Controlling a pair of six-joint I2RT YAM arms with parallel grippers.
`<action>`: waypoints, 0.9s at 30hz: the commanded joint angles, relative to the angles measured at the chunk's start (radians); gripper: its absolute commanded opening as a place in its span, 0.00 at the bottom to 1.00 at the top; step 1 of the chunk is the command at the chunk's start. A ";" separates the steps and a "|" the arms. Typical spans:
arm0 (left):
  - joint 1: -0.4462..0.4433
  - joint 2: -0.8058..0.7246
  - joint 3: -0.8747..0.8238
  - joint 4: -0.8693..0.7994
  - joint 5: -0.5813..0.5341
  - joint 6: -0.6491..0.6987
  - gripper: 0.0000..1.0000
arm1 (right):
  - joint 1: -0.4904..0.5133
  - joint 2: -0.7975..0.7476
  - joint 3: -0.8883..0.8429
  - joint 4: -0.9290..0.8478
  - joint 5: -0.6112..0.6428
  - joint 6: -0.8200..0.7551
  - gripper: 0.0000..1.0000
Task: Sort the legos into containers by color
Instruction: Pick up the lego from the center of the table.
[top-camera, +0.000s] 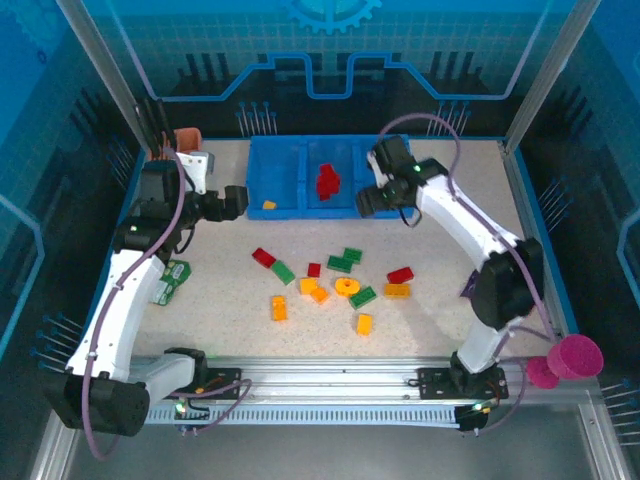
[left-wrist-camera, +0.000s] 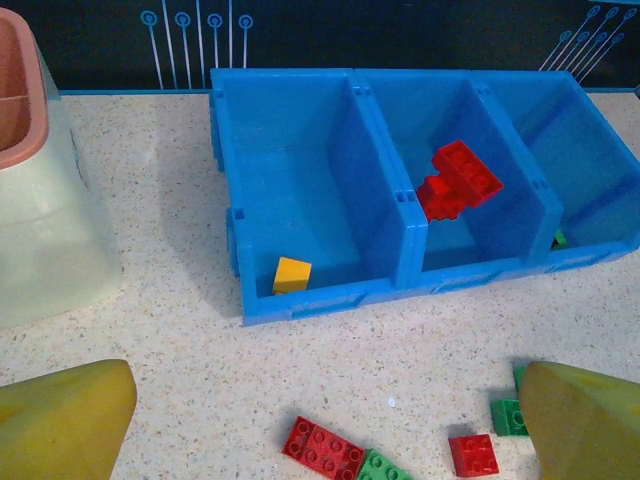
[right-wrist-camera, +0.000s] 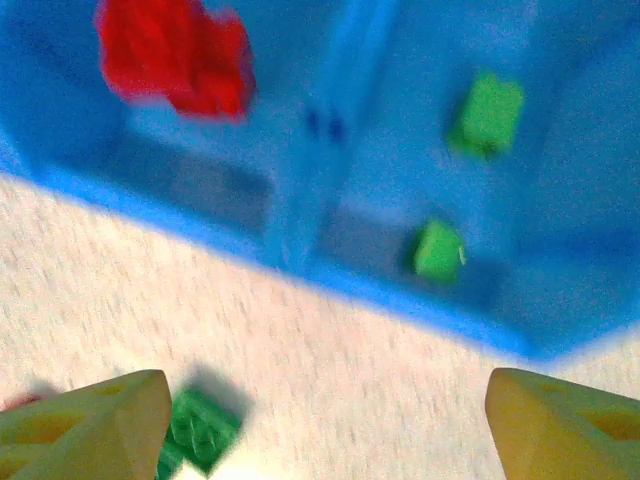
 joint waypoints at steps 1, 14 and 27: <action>-0.003 -0.010 -0.010 0.017 0.016 0.001 0.99 | -0.009 -0.102 -0.183 0.014 -0.007 0.083 0.96; -0.002 -0.004 -0.005 0.018 0.051 -0.014 1.00 | -0.026 -0.157 -0.512 0.147 -0.059 0.156 1.00; -0.003 -0.008 -0.007 0.017 0.040 -0.008 1.00 | -0.031 -0.014 -0.497 0.143 -0.026 0.212 0.95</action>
